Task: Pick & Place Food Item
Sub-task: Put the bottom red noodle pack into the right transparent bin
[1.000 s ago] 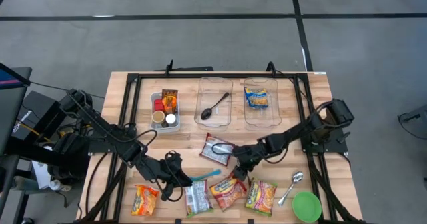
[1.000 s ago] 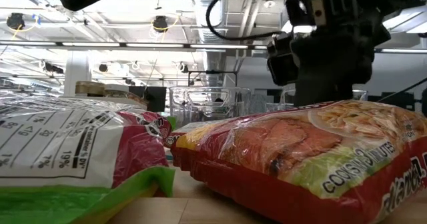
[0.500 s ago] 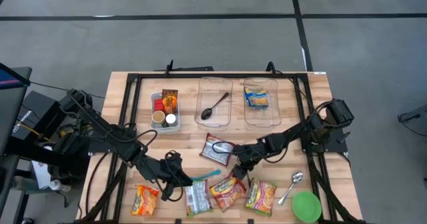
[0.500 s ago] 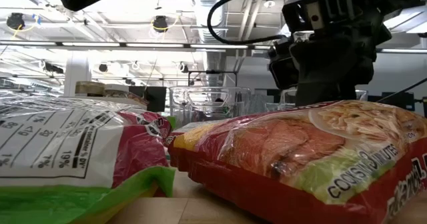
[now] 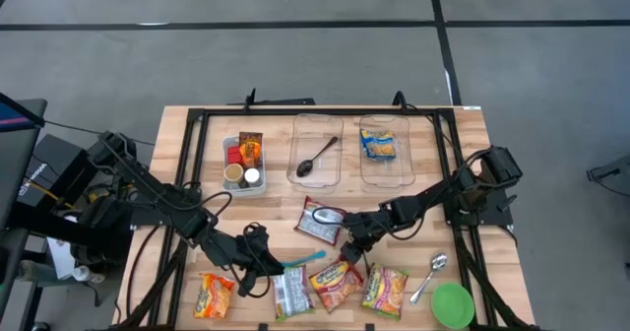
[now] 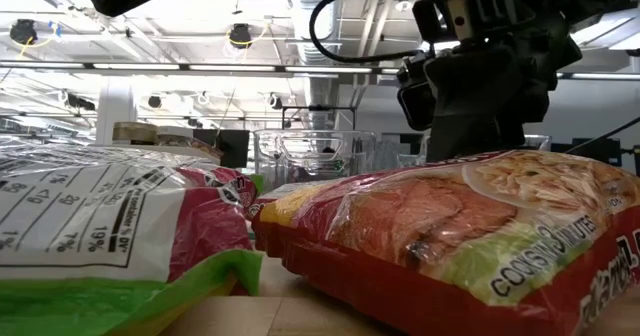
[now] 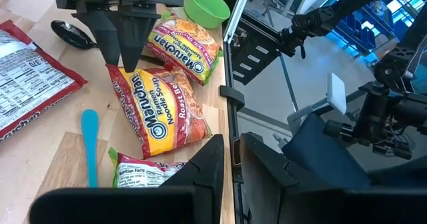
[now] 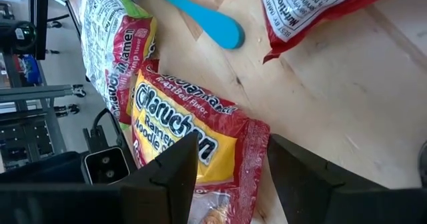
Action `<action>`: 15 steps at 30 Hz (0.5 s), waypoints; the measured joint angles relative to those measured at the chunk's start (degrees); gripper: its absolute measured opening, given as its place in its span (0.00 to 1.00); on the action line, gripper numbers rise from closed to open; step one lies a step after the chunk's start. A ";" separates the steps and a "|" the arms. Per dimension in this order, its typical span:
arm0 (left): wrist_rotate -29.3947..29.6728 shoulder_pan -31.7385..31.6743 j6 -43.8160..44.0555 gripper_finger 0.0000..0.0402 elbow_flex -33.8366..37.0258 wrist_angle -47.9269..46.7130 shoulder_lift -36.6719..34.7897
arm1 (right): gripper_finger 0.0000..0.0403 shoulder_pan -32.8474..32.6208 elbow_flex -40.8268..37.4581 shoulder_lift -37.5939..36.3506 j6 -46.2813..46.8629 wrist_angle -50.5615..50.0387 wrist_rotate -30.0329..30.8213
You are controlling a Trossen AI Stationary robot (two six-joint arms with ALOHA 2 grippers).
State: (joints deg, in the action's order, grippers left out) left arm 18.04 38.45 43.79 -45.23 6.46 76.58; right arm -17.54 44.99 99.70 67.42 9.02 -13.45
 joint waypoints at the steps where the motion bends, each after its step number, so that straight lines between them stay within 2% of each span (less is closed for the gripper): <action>1: 0.00 0.00 0.00 0.11 0.00 0.00 0.00 | 0.43 0.00 0.00 0.00 0.01 0.01 0.00; 5: 0.00 0.00 0.00 0.11 0.00 0.00 0.00 | 0.43 -0.01 -0.02 1.81 0.50 0.77 -0.04; 11: -0.02 -0.02 0.00 0.11 0.00 0.00 0.00 | 0.43 -0.49 0.79 7.26 1.38 9.38 -2.41; 15: -0.02 -0.02 0.00 0.11 0.00 0.00 0.00 | 0.43 -0.83 1.35 8.59 2.27 10.68 -3.53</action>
State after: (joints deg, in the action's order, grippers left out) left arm 18.02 38.44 43.79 -45.23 6.46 76.58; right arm -18.37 46.34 108.29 69.69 19.69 -16.98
